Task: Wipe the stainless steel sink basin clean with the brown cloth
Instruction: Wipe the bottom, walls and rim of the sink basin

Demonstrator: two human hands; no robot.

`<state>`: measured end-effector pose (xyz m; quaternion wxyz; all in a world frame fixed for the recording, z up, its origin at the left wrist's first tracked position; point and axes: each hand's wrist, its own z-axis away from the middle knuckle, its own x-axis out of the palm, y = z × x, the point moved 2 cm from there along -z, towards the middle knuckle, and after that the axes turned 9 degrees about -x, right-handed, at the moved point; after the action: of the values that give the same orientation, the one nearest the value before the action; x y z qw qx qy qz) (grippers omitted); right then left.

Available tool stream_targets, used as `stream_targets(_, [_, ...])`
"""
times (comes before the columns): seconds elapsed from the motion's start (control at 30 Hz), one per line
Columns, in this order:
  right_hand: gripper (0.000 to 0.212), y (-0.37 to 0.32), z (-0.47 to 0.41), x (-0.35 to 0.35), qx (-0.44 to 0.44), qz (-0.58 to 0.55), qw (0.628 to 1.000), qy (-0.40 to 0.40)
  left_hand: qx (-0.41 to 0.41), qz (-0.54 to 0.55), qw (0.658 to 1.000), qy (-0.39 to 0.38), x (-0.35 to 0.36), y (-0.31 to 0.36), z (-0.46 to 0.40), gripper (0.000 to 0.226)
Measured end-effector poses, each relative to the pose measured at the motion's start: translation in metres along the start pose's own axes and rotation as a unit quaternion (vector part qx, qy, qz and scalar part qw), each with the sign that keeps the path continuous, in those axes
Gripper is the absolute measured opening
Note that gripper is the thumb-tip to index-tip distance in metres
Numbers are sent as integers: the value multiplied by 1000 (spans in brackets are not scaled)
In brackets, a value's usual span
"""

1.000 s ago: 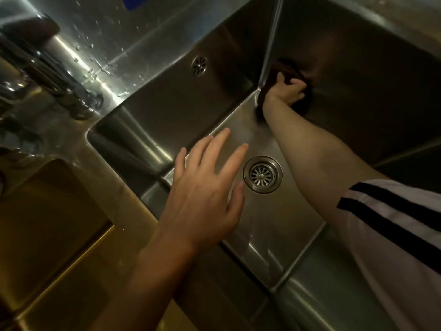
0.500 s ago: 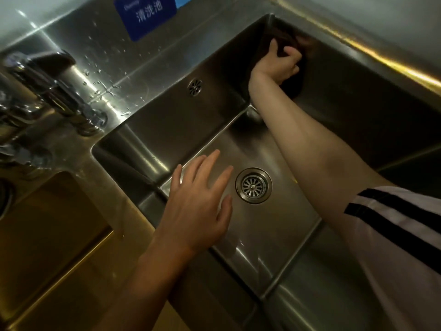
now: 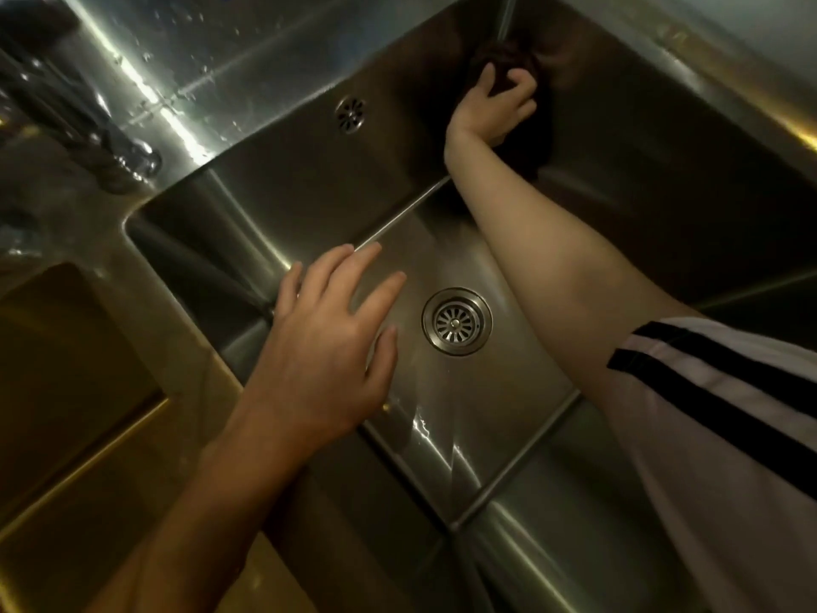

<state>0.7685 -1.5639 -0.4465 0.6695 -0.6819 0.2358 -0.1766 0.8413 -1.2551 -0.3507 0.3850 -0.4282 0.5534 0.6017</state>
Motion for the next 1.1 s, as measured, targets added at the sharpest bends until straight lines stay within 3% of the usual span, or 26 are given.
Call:
stream_targets(0.23, [28, 84, -8, -6, 92, 104, 980, -141, -15, -17, 1000, -9, 1, -2, 2, 47])
stream_targets(0.47, [33, 113, -19, -7, 12, 187, 956, -225, -20, -6, 1000, 2, 3, -5, 2, 45])
stream_targets(0.6, [33, 113, -18, -14, -44, 279, 899, -336, -31, 7, 999, 32, 1, -6, 1, 42])
stream_targets(0.77, [19, 125, 47, -30, -97, 315, 813, -481, -49, 0, 997, 63, -3, -6, 2, 35])
stream_targets(0.97, [22, 117, 103, -37, -29, 257, 827, -500, -64, -4, 995, 72, -10, -10, 5, 31])
stream_targets(1.1, [22, 103, 130, -55, 0, 216, 760, -613, -85, -11, 995, 59, -15, -9, 8, 34])
